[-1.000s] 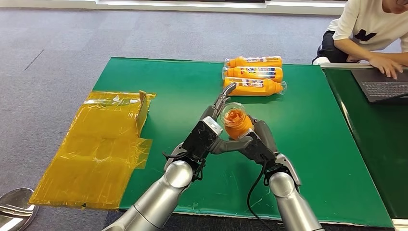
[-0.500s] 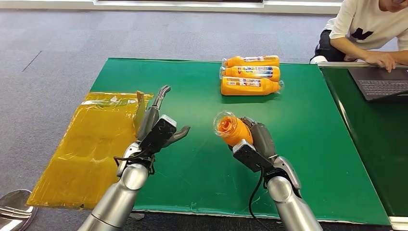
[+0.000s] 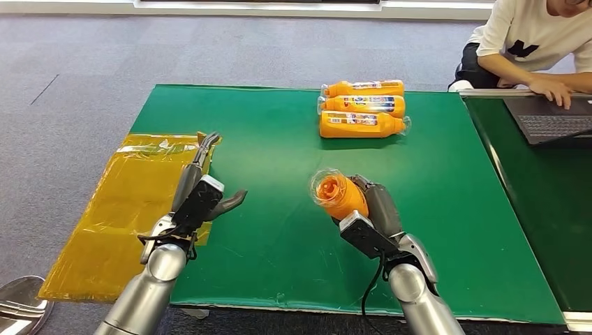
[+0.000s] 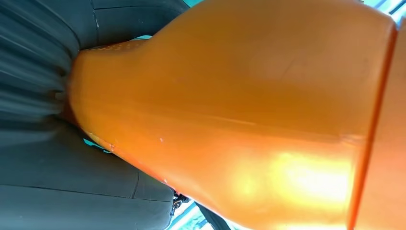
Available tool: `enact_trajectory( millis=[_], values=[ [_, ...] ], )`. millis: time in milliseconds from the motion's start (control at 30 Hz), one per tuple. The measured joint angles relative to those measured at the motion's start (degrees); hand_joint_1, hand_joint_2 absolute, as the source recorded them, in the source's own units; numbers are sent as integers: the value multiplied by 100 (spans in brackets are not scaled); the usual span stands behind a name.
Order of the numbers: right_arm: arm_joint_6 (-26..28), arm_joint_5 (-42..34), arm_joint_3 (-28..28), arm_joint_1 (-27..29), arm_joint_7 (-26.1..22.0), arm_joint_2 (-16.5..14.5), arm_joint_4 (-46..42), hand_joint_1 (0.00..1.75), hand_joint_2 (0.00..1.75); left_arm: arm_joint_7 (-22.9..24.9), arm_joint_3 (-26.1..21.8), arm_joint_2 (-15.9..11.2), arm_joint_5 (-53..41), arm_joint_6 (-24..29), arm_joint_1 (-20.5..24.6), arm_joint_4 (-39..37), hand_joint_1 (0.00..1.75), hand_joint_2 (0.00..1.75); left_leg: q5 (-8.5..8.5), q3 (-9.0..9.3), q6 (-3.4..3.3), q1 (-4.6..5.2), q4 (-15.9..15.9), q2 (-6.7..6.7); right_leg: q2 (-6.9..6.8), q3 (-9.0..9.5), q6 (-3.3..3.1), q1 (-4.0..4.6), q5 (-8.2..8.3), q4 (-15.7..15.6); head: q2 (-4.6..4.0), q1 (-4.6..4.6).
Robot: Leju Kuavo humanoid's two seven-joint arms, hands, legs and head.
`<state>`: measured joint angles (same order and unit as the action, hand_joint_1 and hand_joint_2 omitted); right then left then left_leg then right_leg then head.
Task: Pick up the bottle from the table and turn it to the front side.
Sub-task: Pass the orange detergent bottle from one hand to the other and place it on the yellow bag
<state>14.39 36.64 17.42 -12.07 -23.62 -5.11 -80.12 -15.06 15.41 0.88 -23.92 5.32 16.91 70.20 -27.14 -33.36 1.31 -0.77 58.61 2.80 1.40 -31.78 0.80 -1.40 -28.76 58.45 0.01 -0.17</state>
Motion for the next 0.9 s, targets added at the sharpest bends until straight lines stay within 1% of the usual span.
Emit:
enact_trajectory(
  millis=[133,300,367,667,733,800,833,900],
  values=[
    [-54,-47,0,37,-15,-1,-109,175,175,-109,-38,-8,200,-76,-174,5,0,175,0,-1,0,0,0,0,1,-3,0,0,0,0,0,0],
    [-154,-376,0,22,-284,-25,-105,175,175,-148,-26,112,555,-567,-306,60,0,175,0,-2,0,1,1,0,0,-3,0,-2,0,0,0,0],
    [-160,-454,0,-6,-373,-42,-80,175,175,-143,-4,174,619,-684,-339,62,0,175,0,-2,0,1,1,-1,0,-2,1,-2,1,0,0,0],
    [-174,-513,0,-31,-445,-68,11,175,175,-139,32,249,694,-728,-379,63,0,175,2,-2,1,0,2,0,0,-3,1,0,2,0,1,0],
    [-274,-692,-2,-45,-558,-72,31,175,175,-196,48,259,737,-765,-377,62,0,175,2,-2,2,0,2,-1,0,-5,1,0,2,0,1,0],
    [-490,-1095,-20,-96,-797,-84,83,175,175,-407,98,299,721,-630,-359,63,0,175,2,-3,2,1,2,-1,0,-7,1,-1,2,0,0,0],
    [-588,-1306,-40,-136,-927,-96,123,175,175,-559,142,338,634,-412,-341,75,0,175,2,-3,2,1,3,-2,0,-7,1,-1,2,0,0,0],
    [-676,-1557,-88,-237,-1118,-130,238,175,175,-842,268,437,344,265,-285,144,0,175,2,-4,1,1,4,-2,0,-6,3,-2,4,0,0,0]
  ],
)
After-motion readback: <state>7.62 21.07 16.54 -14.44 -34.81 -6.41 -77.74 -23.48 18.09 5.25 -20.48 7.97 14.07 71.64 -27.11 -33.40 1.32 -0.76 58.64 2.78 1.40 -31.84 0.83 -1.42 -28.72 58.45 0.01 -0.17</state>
